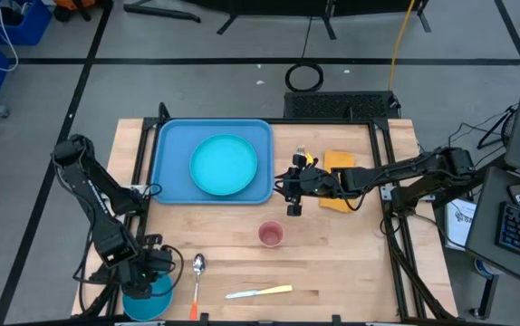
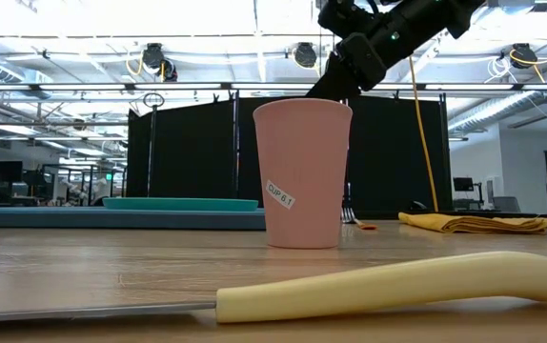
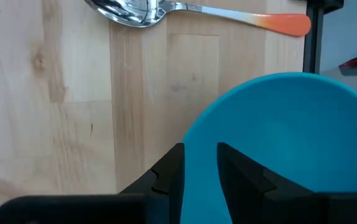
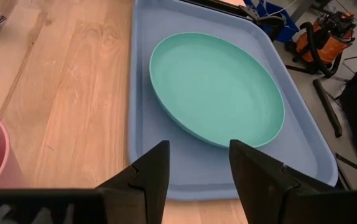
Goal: Set up tray
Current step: Put the blue bowl on the green plate on the blue serving tray
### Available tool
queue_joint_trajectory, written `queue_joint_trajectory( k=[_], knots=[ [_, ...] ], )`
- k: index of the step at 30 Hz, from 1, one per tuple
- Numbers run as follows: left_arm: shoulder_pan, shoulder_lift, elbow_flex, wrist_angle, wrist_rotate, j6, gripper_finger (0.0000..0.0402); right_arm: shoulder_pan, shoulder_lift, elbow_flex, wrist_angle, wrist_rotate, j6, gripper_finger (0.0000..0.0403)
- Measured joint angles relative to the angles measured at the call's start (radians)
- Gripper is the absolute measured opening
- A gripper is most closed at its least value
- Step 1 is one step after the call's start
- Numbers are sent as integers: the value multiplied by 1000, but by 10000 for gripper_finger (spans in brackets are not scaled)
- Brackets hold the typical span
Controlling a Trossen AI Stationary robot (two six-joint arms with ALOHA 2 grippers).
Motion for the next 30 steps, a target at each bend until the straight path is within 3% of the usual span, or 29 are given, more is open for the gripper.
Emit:
queue_joint_trajectory(
  k=[30],
  knots=[
    [6, -4, 0, 4, -30, -5, 97, 0, 0, 0, -1, 0, 8, 155]
  ],
)
